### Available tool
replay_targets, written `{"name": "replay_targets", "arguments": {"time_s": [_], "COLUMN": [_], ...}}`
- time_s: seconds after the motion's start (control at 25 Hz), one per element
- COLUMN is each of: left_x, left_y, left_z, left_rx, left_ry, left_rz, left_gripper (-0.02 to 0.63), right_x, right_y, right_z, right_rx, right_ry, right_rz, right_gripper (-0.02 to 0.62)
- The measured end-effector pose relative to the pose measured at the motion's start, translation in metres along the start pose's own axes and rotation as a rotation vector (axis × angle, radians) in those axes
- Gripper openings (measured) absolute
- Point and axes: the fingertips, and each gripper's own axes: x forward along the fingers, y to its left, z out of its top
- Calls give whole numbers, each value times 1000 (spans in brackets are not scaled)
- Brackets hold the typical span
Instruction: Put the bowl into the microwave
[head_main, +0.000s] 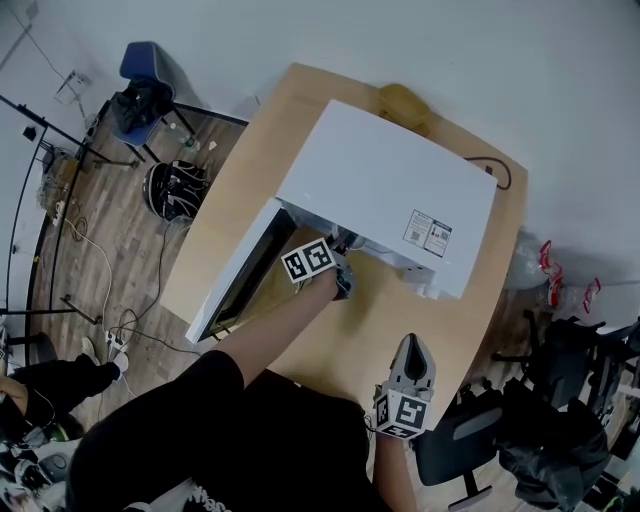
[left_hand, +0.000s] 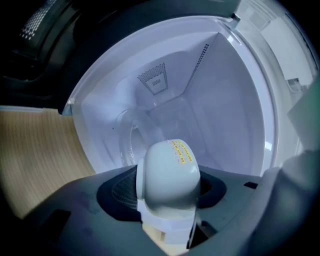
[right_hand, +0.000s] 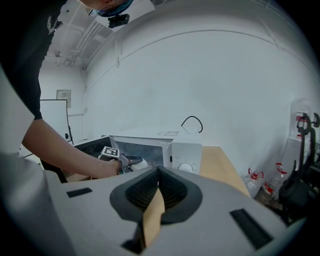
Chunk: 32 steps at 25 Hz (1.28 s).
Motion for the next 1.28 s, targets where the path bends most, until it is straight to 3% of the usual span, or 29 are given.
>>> {"name": "replay_targets", "arguments": {"time_s": [0.2, 0.28, 0.36, 0.48, 0.52, 0.72, 0.88, 1.04, 1.28], "left_x": [4, 6, 8, 15, 17, 18, 16, 13, 12], "left_y": [-2, -1, 0, -6, -9, -19, -16, -9, -4], "left_z": [6, 11, 14, 12, 10, 2, 3, 11, 12], "left_rx": [101, 103, 29, -173, -200, -63, 87, 141, 204], "left_ry": [23, 10, -10, -5, 3, 6, -3, -51, -26], "left_rz": [32, 37, 9, -112, -140, -144, -55, 6, 31], "left_gripper": [245, 245, 245, 245, 245, 250, 258, 258, 258], "right_x": [0, 0, -1, 0, 0, 1, 1, 2, 2], "right_y": [8, 11, 13, 14, 13, 10, 3, 2, 6], "right_z": [2, 1, 0, -2, -2, 1, 5, -2, -11], "right_rx": [23, 30, 29, 27, 26, 48, 70, 68, 63], "right_ry": [-14, -15, -11, -4, -3, -14, -33, -20, 0], "right_rz": [24, 31, 38, 42, 42, 48, 40, 38, 44], "right_gripper": [60, 60, 60, 60, 60, 60, 60, 60, 60]}}
